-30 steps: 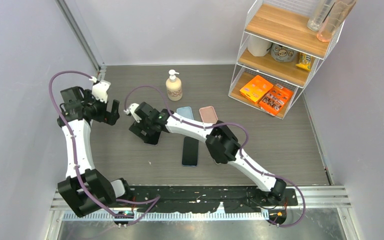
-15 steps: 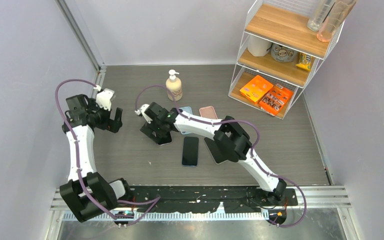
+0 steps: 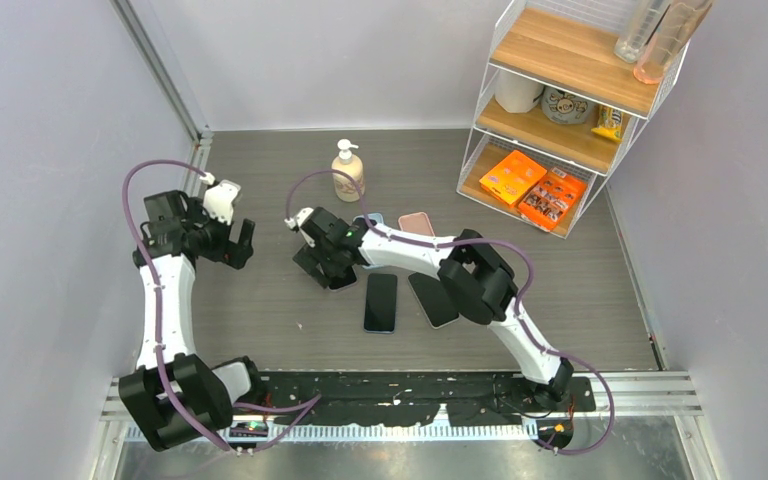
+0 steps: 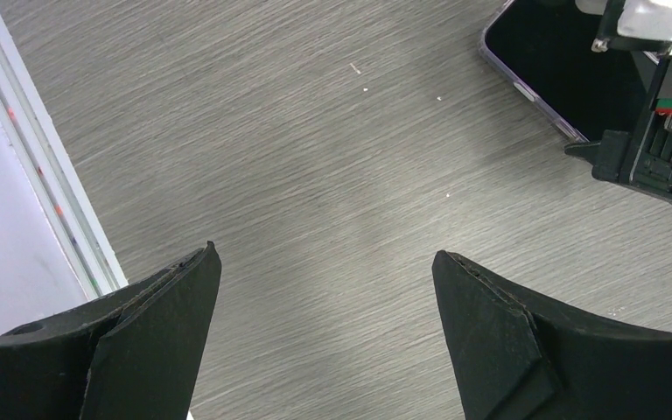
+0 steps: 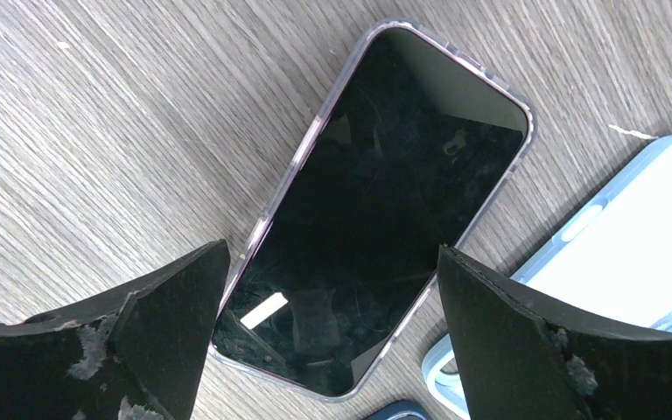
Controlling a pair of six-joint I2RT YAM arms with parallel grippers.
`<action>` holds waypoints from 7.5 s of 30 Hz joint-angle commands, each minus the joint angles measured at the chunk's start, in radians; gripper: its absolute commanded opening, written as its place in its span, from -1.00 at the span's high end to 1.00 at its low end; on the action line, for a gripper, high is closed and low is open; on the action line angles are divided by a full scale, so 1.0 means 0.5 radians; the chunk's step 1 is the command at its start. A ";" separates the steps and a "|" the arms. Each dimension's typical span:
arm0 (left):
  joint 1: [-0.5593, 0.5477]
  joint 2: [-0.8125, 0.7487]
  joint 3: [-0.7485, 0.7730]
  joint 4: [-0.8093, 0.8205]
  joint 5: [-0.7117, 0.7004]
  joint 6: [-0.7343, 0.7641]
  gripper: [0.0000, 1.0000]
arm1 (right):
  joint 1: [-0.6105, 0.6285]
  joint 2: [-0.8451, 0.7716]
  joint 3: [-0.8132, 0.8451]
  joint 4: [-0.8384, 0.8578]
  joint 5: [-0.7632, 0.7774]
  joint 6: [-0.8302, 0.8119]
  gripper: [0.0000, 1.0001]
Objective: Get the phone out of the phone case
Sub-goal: Pick up the phone at the center of the board.
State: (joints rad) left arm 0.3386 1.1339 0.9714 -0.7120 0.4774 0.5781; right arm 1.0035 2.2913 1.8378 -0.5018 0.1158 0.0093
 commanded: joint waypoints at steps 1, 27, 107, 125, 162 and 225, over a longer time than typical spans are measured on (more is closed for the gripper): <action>-0.023 -0.020 -0.005 0.033 -0.010 -0.035 -0.99 | -0.054 -0.091 -0.049 -0.116 0.036 0.117 -0.91; -0.027 0.093 0.020 0.013 -0.014 -0.034 -0.99 | -0.178 -0.046 -0.062 -0.106 -0.190 0.312 -0.91; -0.033 -0.240 0.127 0.062 0.465 -0.639 -0.99 | -0.065 -0.680 0.091 -0.248 -0.372 -0.265 0.90; -0.575 0.159 0.507 -0.058 1.204 -1.378 -0.92 | -0.013 -1.397 -0.470 0.012 -0.290 -0.755 0.90; -0.926 0.604 0.777 -0.346 1.284 -0.750 1.00 | -0.003 -1.802 -0.689 0.028 -0.098 -0.767 -0.97; -1.461 -0.555 0.040 0.906 1.240 -1.288 1.00 | -0.572 -2.152 -1.356 0.331 -2.170 -0.537 0.34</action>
State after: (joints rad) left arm -0.3862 0.8783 0.9783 -0.3668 1.0908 -0.0486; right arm 0.7223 1.2049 1.1343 -0.3706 -0.9344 -0.2764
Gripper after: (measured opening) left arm 0.198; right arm 0.341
